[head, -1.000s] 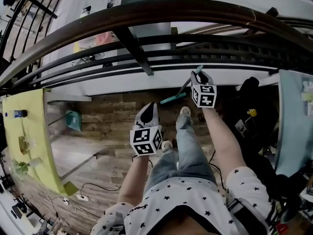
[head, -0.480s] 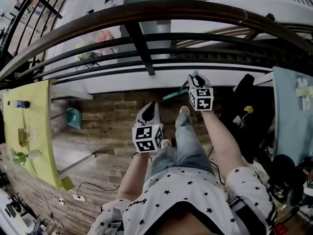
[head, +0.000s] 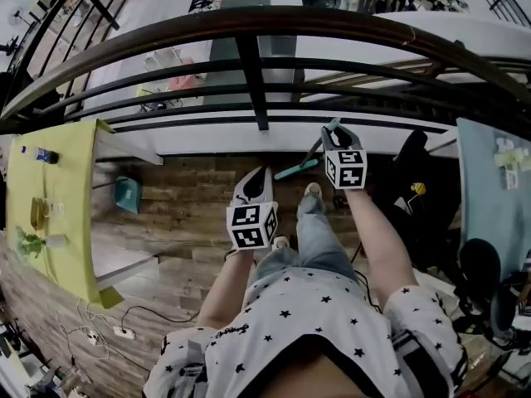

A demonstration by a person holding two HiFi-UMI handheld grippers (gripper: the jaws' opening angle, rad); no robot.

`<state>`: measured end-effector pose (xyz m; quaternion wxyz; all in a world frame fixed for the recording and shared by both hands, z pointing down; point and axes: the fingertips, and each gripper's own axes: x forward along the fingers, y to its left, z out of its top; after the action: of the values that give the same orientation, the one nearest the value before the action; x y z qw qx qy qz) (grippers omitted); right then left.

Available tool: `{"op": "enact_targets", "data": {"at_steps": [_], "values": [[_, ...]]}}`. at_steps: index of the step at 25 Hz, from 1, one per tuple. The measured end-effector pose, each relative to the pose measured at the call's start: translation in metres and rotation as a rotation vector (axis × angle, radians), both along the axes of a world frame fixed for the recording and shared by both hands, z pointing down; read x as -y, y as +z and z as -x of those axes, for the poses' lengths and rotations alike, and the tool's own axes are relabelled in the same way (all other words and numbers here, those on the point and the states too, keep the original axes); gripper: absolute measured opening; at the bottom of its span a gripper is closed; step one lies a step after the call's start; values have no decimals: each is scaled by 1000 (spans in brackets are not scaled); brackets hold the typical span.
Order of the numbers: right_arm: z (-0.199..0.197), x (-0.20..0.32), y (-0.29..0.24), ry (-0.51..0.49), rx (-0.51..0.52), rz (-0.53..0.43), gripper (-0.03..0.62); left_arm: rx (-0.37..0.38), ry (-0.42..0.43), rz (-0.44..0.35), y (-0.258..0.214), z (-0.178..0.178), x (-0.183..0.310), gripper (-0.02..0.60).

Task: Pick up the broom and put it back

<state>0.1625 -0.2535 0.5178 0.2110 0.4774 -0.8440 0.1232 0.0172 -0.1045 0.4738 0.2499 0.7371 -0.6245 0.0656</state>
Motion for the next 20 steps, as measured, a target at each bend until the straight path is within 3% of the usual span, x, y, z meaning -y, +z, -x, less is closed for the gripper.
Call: {"op": "enact_targets", "data": {"at_steps": [20], "values": [[43, -86, -89, -79, 62, -87, 86, 23, -56, -44, -38, 37, -76, 12]]}}
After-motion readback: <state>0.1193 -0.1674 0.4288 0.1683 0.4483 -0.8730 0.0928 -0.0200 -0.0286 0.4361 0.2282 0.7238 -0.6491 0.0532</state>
